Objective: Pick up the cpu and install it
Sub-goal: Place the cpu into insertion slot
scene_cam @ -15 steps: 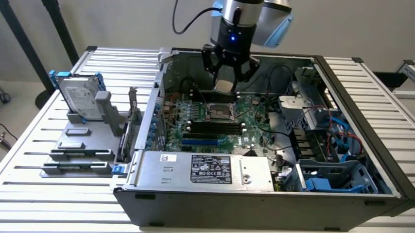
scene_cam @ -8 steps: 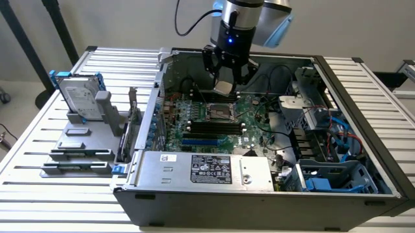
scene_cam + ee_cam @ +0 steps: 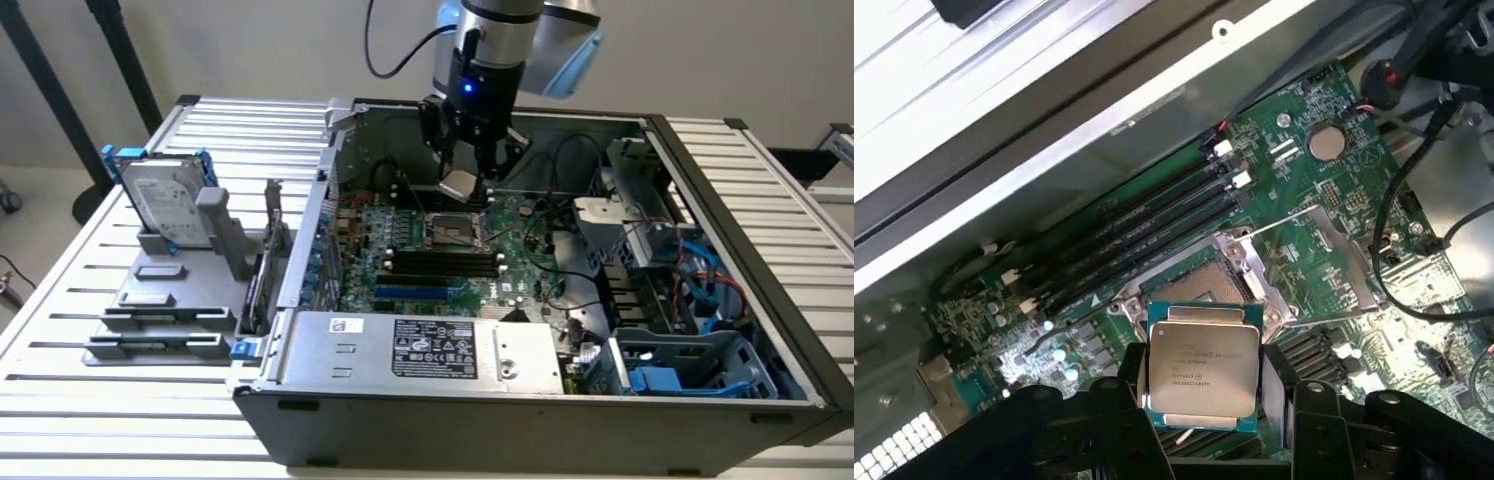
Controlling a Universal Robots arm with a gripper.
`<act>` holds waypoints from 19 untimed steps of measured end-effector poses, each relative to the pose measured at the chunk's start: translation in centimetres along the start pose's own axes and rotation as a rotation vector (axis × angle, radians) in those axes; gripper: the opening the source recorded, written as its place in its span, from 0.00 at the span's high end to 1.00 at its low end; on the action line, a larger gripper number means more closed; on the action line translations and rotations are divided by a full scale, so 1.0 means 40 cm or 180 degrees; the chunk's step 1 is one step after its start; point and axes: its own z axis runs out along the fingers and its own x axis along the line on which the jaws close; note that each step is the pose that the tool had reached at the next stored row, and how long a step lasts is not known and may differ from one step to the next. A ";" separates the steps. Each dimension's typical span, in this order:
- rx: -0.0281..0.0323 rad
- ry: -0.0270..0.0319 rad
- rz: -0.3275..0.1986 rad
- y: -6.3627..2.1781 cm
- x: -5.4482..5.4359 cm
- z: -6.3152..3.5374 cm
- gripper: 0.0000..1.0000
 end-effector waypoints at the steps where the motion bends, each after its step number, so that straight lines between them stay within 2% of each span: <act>1: -0.0004 0.0001 0.0061 0.000 0.000 0.002 0.45; 19: -0.0073 0.0014 0.1099 0.000 -0.003 0.038 0.45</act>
